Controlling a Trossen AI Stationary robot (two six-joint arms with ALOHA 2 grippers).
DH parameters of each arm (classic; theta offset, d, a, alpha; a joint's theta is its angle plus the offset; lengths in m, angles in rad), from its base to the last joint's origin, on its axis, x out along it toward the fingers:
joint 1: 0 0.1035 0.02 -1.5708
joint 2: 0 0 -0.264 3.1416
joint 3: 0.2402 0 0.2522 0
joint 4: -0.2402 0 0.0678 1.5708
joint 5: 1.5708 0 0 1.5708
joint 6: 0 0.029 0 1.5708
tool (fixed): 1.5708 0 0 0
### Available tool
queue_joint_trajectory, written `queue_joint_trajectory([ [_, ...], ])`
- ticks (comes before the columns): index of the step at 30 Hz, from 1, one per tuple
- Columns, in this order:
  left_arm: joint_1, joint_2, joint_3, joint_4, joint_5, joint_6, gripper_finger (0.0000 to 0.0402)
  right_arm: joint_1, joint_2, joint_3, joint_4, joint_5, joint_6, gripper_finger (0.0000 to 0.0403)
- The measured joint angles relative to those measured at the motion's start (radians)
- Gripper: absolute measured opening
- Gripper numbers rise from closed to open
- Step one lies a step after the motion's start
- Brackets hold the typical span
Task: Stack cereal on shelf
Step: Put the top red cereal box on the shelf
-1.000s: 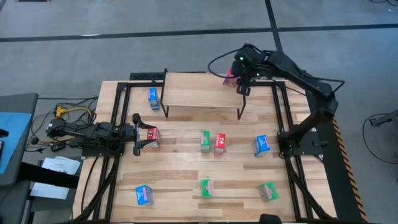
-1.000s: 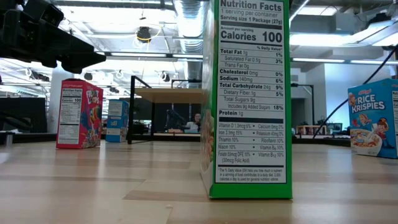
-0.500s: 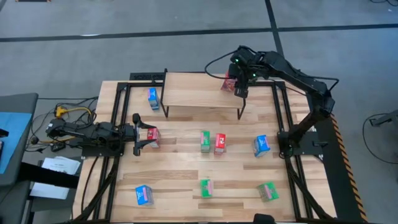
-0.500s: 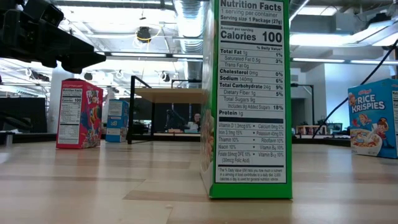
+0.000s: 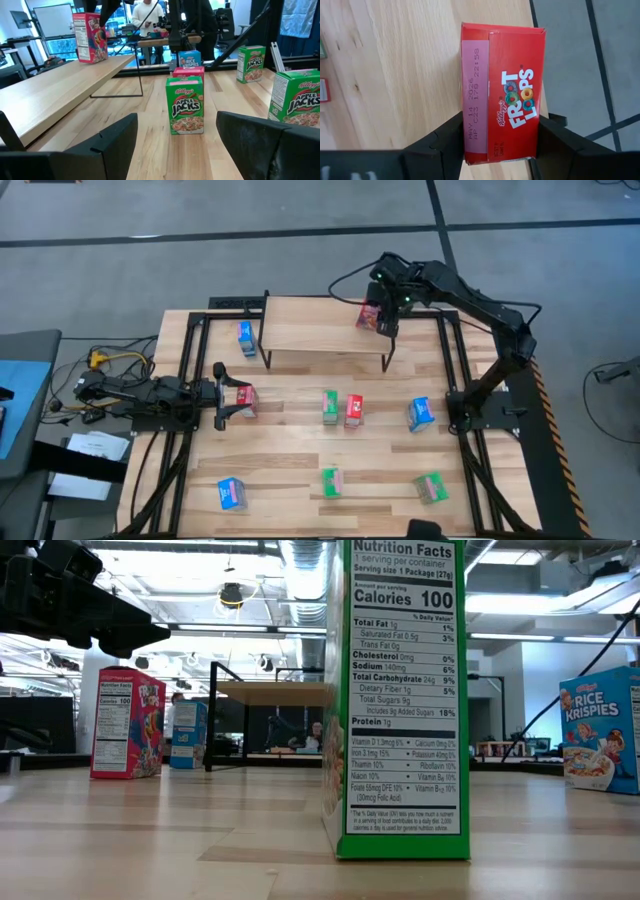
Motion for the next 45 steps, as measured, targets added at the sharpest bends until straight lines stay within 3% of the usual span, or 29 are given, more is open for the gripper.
queue_joint_trajectory([
  [21,0.000,0.000,0.000,0.000,0.000,0.000,0.0263,-0.007,0.000,-0.001,-0.005,0.025,-0.055,0.0222],
  [45,0.000,0.000,0.000,0.000,0.000,0.000,0.0263,-0.006,0.000,-0.001,-0.019,0.003,-0.001,0.0226],
])
